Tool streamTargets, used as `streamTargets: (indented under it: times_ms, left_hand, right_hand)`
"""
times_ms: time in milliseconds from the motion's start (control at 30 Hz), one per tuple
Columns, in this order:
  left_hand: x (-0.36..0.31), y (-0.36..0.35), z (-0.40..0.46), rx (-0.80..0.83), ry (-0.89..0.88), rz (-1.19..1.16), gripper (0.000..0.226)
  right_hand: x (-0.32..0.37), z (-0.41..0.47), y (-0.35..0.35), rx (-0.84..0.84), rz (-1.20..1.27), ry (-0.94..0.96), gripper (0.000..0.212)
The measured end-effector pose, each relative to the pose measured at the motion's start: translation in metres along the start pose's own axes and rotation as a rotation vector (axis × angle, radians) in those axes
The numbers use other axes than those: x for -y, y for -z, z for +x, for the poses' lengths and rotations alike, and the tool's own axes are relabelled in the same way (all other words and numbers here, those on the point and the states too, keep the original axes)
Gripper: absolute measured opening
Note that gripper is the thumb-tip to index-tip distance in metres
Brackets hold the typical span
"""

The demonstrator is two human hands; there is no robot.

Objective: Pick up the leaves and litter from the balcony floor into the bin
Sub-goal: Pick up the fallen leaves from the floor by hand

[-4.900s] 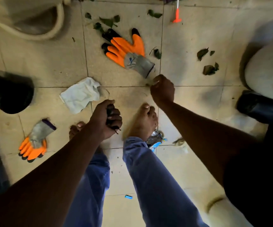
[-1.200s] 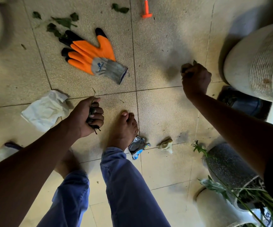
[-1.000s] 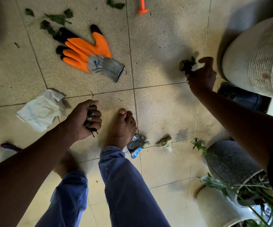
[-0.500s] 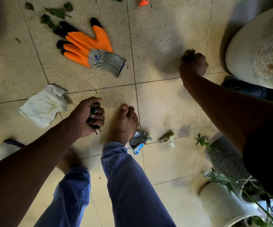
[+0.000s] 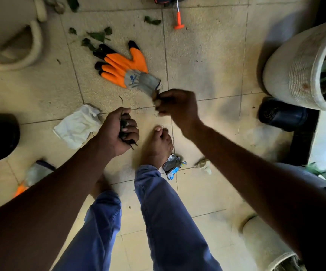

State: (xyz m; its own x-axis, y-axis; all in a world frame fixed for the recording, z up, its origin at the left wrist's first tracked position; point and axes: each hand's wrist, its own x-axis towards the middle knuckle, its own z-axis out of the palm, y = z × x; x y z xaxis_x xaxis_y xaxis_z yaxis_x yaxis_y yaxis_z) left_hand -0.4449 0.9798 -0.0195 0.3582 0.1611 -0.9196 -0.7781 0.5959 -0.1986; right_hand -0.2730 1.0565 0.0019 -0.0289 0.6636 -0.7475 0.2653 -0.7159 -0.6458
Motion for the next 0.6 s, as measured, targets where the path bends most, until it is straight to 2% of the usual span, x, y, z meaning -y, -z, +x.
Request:
streamTargets:
  times_ms: [67, 133, 300, 433, 500, 600]
  left_hand:
    - [-0.005, -0.015, -0.020, 0.026, -0.081, 0.003, 0.045]
    - [-0.006, -0.027, -0.045, 0.023, -0.150, 0.031, 0.047]
    - [-0.007, -0.026, -0.100, 0.051, -0.199, -0.069, 0.048]
    - [-0.001, -0.032, -0.152, 0.054, -0.227, -0.018, 0.045]
    - [0.002, -0.031, -0.174, 0.033, -0.245, 0.015, 0.043]
    - [0.005, -0.021, -0.198, 0.055, -0.264, 0.071, 0.037]
  right_hand:
    - [0.011, -0.046, -0.034, 0.060, 0.036, 0.034, 0.022]
    - [0.019, -0.084, -0.060, 0.055, -0.072, 0.081, 0.021]
    - [0.063, -0.147, -0.087, -0.103, -0.285, 0.137, 0.016]
    - [0.089, -0.190, -0.103, -0.164, -0.711, 0.372, 0.018]
    - [0.104, -0.209, -0.106, -0.175, -0.867, 0.350, 0.012]
    - [0.118, -0.230, -0.120, -0.299, -1.148, 0.483, 0.016]
